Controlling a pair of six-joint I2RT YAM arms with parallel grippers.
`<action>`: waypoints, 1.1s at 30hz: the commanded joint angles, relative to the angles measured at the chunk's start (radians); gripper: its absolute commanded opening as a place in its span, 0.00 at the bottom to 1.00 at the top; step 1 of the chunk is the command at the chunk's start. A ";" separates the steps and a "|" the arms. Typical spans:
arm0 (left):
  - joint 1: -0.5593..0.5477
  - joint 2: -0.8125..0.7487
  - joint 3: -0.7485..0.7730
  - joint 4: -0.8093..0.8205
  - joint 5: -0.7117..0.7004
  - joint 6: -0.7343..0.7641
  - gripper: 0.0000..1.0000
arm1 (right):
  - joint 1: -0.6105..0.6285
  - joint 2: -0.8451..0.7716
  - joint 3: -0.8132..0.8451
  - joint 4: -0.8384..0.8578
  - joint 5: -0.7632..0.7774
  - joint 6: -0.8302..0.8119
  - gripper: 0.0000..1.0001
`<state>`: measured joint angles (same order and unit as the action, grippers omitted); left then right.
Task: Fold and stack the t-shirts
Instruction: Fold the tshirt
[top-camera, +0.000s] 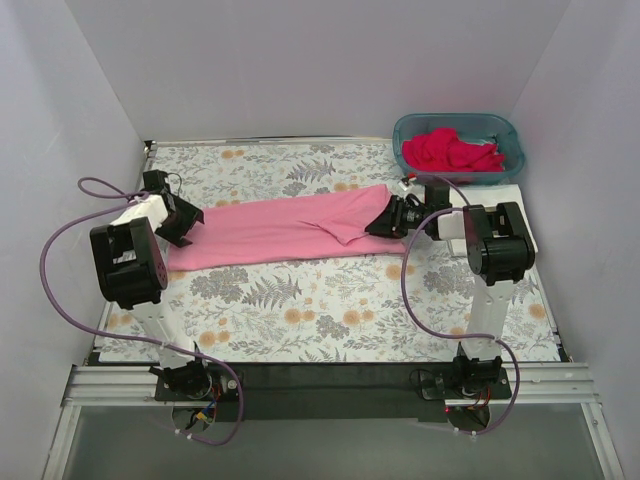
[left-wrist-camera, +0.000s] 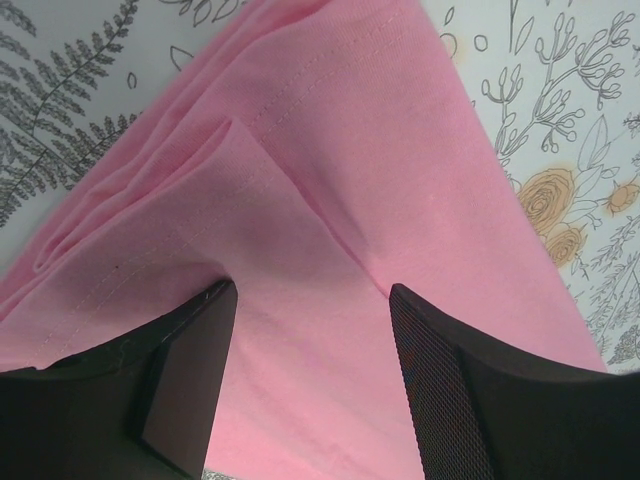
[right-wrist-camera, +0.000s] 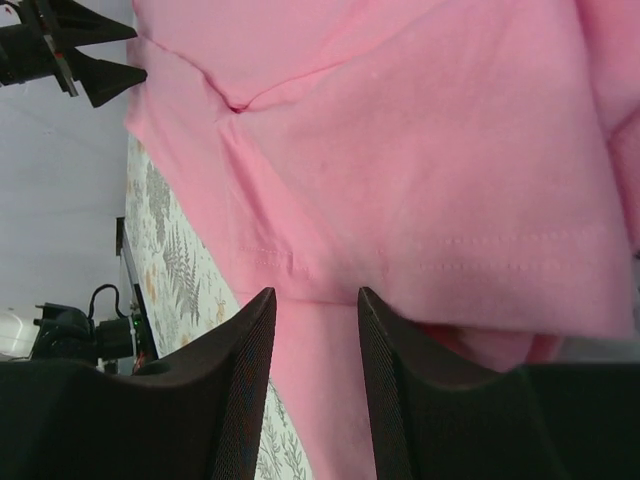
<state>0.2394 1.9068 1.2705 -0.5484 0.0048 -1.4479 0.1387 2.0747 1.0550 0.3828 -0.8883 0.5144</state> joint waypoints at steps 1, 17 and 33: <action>0.015 -0.034 -0.048 -0.082 -0.100 0.023 0.59 | -0.011 -0.080 -0.050 0.005 0.072 -0.028 0.40; 0.014 -0.262 -0.213 -0.085 -0.138 0.024 0.60 | -0.028 -0.275 -0.305 -0.001 0.096 -0.028 0.39; 0.038 -0.347 -0.231 -0.128 -0.215 0.000 0.65 | -0.053 -0.448 -0.211 -0.303 0.386 -0.112 0.39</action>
<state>0.2928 1.6451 0.9932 -0.6552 -0.1780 -1.4631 0.0601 1.6997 0.7738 0.1917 -0.5934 0.4587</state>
